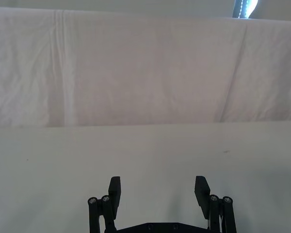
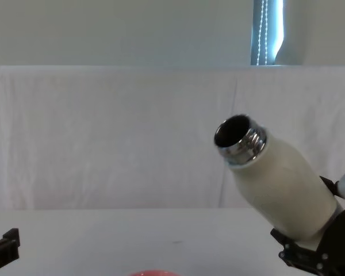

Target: Grasp the thermos with one hand and pour water into the cup lid.

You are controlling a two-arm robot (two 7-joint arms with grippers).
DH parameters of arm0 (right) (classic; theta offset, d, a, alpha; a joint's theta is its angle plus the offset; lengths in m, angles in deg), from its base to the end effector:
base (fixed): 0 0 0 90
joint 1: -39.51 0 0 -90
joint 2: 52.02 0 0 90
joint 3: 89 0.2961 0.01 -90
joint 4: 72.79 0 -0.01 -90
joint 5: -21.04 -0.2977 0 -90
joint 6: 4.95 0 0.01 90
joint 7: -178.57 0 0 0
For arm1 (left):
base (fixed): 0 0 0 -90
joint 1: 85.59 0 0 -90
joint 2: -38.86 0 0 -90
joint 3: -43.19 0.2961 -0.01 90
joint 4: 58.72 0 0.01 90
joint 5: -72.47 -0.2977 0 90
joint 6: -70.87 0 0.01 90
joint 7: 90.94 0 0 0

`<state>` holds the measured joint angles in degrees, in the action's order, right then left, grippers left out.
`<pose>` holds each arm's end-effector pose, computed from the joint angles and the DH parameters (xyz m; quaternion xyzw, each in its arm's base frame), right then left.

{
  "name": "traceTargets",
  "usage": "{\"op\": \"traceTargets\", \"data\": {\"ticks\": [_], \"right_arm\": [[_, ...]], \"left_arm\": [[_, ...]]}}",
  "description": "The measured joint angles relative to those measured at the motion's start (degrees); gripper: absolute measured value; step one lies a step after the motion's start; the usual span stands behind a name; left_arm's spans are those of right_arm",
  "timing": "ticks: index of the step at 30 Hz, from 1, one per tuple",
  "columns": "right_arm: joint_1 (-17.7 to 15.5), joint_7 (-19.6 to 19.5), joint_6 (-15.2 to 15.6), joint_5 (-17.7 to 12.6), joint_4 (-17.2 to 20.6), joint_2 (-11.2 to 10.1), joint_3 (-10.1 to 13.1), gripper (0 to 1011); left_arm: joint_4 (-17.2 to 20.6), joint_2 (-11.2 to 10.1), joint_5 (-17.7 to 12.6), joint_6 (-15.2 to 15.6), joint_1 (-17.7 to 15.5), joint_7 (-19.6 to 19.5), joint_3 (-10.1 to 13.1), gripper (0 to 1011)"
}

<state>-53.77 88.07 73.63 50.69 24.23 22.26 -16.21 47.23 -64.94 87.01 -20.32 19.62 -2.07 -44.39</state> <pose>0.2851 0.0187 -0.2992 -0.1457 -0.3499 -0.5117 0.7710 0.2404 0.0401 -0.2909 -0.0174 0.0065 0.6616 0.7496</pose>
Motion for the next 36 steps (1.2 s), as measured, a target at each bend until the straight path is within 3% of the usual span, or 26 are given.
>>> {"op": "traceTargets", "data": {"ticks": [10, 36], "right_arm": [[0.94, -2.77, -0.03, 6.40, -1.37, -1.28, -1.94, 964], [3.47, -7.69, 2.83, 15.77, -4.56, -3.24, -5.94, 964]], "left_arm": [[0.00, 0.00, 0.00, 0.00, 0.00, 0.00, 0.00, 1001], [0.00, 0.00, 0.00, 0.00, 0.00, 0.00, 0.00, 1001]]}}
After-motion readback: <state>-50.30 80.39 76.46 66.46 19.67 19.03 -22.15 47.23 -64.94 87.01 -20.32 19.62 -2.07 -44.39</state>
